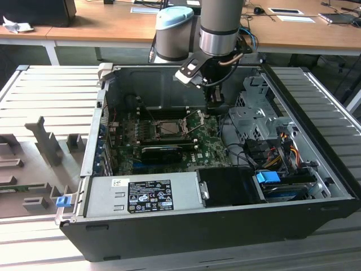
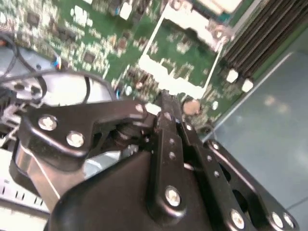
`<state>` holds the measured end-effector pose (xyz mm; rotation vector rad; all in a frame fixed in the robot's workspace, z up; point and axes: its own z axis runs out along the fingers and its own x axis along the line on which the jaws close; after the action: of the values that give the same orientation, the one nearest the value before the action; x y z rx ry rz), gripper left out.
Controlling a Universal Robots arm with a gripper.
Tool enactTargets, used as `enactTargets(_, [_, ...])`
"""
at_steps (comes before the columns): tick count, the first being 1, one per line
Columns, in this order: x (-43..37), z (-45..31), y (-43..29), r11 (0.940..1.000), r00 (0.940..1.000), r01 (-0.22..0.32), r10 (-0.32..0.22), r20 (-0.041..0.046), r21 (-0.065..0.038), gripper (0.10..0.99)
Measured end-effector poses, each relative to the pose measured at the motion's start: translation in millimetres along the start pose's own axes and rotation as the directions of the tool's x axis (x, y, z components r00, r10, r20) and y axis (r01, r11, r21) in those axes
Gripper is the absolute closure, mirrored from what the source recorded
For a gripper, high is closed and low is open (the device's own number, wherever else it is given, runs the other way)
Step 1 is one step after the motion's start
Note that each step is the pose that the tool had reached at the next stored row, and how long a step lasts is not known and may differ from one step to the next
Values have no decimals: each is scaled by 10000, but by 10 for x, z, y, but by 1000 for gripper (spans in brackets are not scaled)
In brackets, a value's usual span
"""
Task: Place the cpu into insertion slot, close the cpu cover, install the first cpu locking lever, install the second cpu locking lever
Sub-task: 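Close the cpu cover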
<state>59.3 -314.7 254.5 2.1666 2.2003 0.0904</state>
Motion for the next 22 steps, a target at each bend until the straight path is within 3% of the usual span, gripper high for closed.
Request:
enactTargets(5, [7, 102, 21, 10000, 10000, 7, -7, 2, 8, 980])
enactTargets(7, [7, 116, 15, 10000, 10000, 6, -6, 3, 64, 980])
enactTargets(11, [9, 108, -103, 10000, 10000, 6, -6, 2, 83, 980])
enactTargets(20, [10, 104, -159, 10000, 10000, 7, -7, 2, 82, 980])
enactTargets(22, [12, 98, -245, 10000, 10000, 9, -9, 9, 82, 980])
